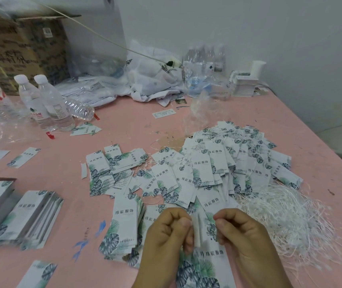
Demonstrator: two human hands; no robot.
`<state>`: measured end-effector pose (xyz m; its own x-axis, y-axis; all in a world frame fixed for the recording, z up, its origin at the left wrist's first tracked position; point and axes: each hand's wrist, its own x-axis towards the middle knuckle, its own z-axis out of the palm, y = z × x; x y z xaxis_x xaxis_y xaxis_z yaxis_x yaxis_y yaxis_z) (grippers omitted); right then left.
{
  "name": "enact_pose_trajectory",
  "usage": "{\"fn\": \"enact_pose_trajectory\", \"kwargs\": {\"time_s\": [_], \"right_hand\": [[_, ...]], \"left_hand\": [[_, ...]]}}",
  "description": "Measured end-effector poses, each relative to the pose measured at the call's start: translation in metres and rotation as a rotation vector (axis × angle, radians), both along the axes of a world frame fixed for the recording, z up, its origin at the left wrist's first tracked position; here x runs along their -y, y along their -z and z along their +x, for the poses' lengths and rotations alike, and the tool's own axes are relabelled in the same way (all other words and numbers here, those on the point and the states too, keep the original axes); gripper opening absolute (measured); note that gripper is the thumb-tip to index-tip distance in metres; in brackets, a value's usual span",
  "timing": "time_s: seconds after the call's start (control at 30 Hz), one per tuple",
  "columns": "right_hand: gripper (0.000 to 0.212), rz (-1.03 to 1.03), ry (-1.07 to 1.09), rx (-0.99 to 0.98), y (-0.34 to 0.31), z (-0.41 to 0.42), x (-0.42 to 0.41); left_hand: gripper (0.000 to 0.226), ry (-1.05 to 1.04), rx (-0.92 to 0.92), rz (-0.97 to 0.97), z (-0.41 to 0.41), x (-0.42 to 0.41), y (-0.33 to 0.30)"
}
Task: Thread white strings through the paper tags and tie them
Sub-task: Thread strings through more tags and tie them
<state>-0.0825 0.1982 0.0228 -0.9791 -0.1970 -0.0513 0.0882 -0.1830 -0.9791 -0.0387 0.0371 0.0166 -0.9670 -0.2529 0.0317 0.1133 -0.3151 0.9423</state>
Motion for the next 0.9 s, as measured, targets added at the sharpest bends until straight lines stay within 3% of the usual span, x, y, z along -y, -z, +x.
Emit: {"fn": "enact_pose_trajectory", "kwargs": {"time_s": [0.1, 0.2, 0.53, 0.73, 0.9], "right_hand": [[0.019, -0.097, 0.035, 0.008, -0.002, -0.001, -0.001], [0.017, -0.162, 0.058, 0.059, -0.005, -0.001, -0.002], [0.017, -0.038, 0.264, -0.126, -0.009, -0.002, -0.018], [0.021, 0.013, 0.174, -0.091, -0.015, 0.002, -0.016], [0.03, 0.131, 0.072, -0.098, -0.01, 0.013, 0.005]], "left_hand": [[0.005, 0.035, 0.014, 0.021, 0.001, -0.005, 0.0], [0.016, 0.055, 0.033, 0.025, 0.001, -0.007, 0.001], [0.015, 0.005, 0.026, 0.005, 0.001, -0.006, 0.002], [0.02, -0.043, 0.029, -0.082, -0.001, -0.005, 0.006], [0.007, 0.001, 0.03, -0.082, 0.0, -0.008, 0.006]]}}
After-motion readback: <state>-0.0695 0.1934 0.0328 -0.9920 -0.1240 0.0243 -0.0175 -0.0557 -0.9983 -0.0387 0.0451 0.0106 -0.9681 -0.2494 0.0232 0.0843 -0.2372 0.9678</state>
